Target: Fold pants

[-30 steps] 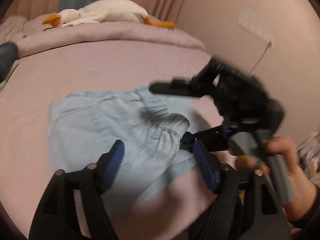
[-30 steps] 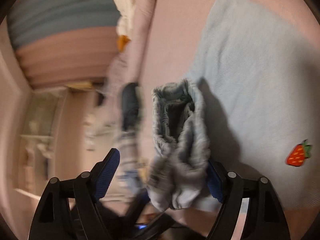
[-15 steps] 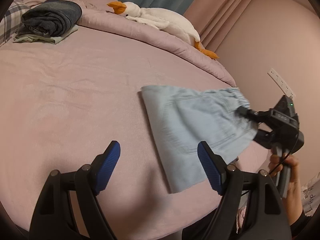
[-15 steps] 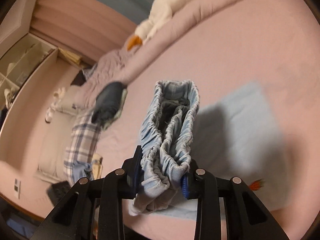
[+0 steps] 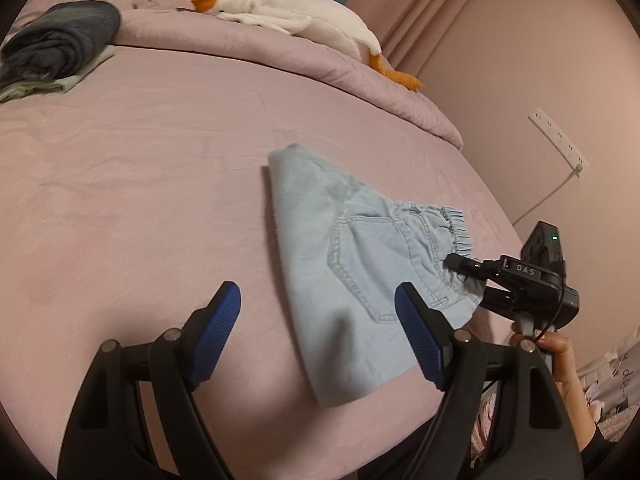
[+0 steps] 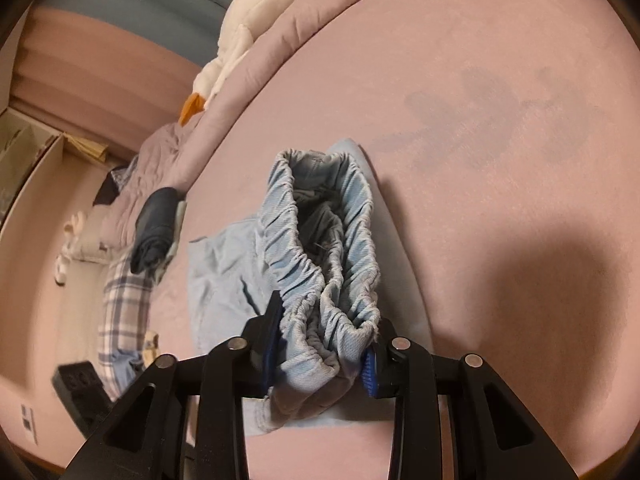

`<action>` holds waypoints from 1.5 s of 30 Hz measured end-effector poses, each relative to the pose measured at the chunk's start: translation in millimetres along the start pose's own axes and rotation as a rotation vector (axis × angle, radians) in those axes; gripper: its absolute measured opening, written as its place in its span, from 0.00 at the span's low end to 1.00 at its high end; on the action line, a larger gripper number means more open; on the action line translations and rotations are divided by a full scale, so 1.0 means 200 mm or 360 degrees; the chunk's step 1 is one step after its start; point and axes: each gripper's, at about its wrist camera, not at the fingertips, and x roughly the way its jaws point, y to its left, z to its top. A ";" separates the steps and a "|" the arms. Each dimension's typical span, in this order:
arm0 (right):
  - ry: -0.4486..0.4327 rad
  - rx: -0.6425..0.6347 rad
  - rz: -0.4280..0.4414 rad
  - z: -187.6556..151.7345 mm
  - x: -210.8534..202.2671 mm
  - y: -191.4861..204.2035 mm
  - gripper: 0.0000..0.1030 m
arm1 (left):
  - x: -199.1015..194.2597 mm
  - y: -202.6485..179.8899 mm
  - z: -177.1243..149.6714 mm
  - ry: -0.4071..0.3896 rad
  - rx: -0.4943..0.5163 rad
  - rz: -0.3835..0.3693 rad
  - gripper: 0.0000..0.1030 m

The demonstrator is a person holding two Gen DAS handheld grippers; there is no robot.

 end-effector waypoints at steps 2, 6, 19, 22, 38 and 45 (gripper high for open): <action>0.0068 0.0107 0.0078 0.03 -0.01 -0.06 0.34 | 0.03 -0.02 0.02 0.0022 0.0016 0.0002 0.77; 0.0059 0.0099 0.0054 0.05 -0.13 -0.03 0.53 | 0.04 -0.05 0.08 0.0002 0.0064 0.0002 0.77; -0.0032 -0.0871 -0.0296 -0.12 -0.07 0.47 0.27 | 0.62 -0.10 0.45 0.0299 0.0045 -0.0031 0.24; 0.0079 -0.0858 -0.0422 -0.14 0.04 0.38 0.13 | 0.77 0.00 0.44 0.0403 -0.0017 0.0043 0.04; 0.0156 -0.0775 0.0030 0.02 0.12 0.60 0.53 | 0.26 0.20 0.17 0.0152 -0.0272 -0.0174 0.59; 0.0297 -0.0983 0.0002 0.16 0.52 0.91 0.53 | 0.23 0.17 -0.09 0.0301 -0.0364 -0.0278 0.28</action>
